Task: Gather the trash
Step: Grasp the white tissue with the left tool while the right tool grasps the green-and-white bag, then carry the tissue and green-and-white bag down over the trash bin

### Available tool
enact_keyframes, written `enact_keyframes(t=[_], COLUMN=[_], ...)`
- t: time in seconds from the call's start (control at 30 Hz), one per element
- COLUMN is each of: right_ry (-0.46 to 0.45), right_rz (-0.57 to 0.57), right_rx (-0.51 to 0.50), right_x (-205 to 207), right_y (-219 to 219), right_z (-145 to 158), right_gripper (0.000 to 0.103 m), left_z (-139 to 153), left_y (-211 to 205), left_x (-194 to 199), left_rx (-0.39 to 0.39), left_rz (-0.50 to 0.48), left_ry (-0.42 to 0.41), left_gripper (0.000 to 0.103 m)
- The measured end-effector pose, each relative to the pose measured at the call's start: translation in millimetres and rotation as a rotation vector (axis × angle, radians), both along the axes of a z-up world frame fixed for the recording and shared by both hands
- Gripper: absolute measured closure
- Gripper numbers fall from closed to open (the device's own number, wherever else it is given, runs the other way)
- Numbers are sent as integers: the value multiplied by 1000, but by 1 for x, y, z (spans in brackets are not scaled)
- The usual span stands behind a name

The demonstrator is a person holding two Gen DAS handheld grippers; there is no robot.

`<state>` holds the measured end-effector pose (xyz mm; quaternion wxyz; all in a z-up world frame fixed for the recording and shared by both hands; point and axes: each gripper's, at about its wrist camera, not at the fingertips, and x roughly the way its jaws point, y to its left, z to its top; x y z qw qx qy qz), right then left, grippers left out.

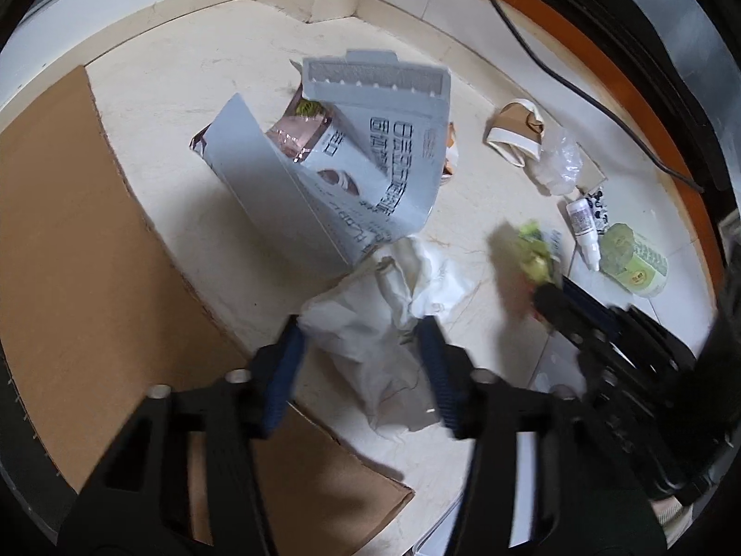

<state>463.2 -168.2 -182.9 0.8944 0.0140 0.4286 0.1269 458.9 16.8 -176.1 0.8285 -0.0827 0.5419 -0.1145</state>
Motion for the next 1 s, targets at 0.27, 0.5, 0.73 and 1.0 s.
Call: enact_keyframes(t=[0.27, 0.5, 0.73, 1.0], right_ry=[39, 8, -25, -67], right_rz=[-79, -114, -151, -182], right_rx=[58, 157, 212, 279], right_x=[-51, -106, -156, -218], right_y=[-16, -28, -43, -68], right_z=[12, 35, 55, 84], right_gripper=[91, 91, 91, 91], left_z=[7, 36, 71, 117], left_y=[-7, -22, -33, -50], left_x=[-18, -51, -94, -160], left_rx=[5, 21, 3, -38], left_rz=[41, 32, -28, -125], left_ry=[-61, -121, -173, -228], left_gripper=[84, 85, 85, 85])
